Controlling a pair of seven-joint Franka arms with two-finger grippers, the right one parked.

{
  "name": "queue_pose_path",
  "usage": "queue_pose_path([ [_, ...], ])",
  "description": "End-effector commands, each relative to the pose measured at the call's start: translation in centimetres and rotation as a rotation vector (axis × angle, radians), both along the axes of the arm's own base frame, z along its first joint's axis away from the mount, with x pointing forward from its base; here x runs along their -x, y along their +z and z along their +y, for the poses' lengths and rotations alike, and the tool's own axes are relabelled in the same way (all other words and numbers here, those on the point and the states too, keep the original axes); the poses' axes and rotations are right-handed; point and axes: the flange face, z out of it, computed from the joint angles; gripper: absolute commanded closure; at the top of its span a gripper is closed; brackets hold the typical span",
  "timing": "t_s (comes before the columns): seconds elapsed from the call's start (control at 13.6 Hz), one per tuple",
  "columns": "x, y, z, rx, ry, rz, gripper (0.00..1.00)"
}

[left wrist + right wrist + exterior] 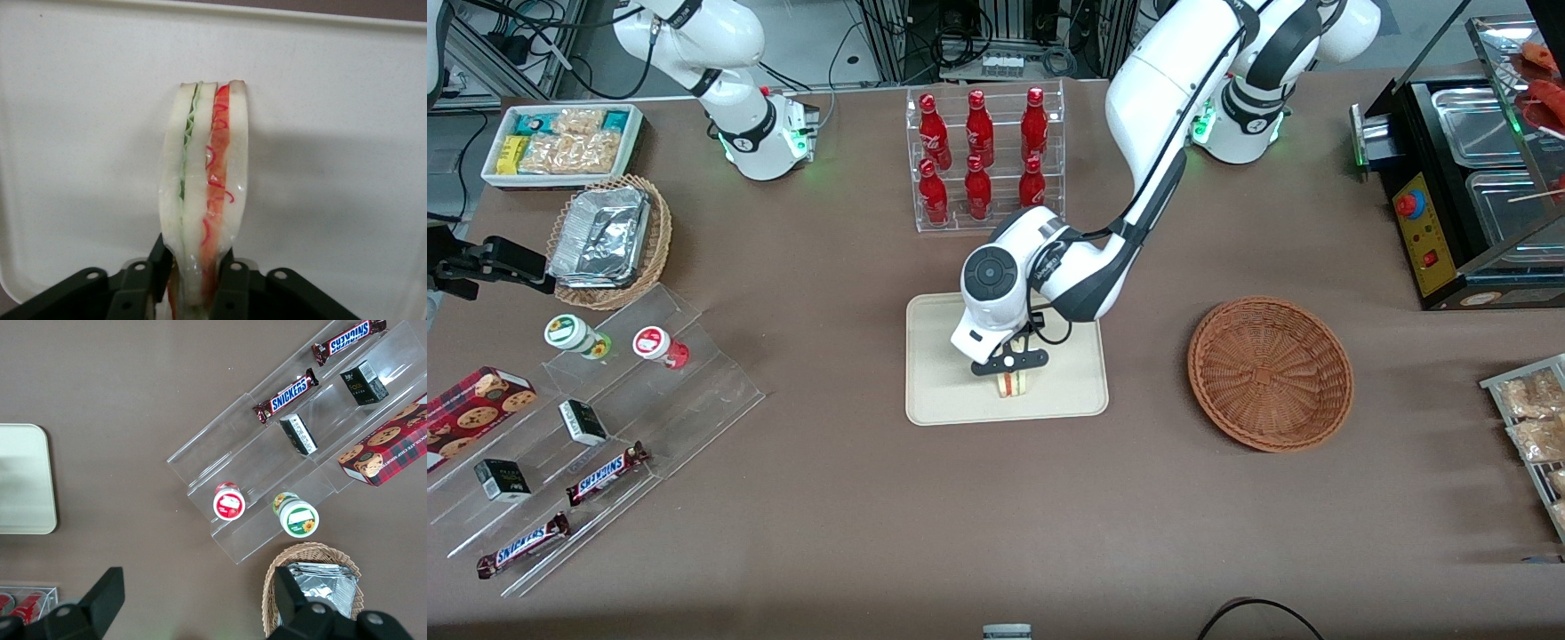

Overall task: Place sandwich from basket to tray
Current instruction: 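Lower the sandwich onto the tray and open the left gripper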

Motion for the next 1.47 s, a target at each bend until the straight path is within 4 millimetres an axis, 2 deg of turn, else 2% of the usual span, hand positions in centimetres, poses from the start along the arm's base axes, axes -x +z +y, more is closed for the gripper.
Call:
queue_pose_path([
  [0.0, -0.5, 1.6, -0.8, 0.018, 0.024, -0.010, 0.00],
  [0.07, -0.4, 2.4, -0.8, 0.015, 0.024, -0.007, 0.00],
  [0.44, -0.9, 10.2, -0.3, -0.011, 0.006, 0.028, 0.00],
  [0.59, -1.2, 12.0, 0.1, -0.011, 0.006, 0.024, 0.00],
  [0.81, -1.4, 13.3, 1.0, -0.015, -0.060, 0.022, 0.00],
  [1.1, -3.9, 15.8, 6.1, -0.061, -0.171, 0.029, 0.00],
  [1.25, -4.6, 16.7, 9.1, -0.092, -0.141, 0.047, 0.00],
  [1.32, -5.0, 17.4, 11.3, -0.070, -0.113, 0.066, 0.00],
  [1.4, -6.6, 18.2, 15.0, -0.040, -0.115, 0.078, 0.00],
])
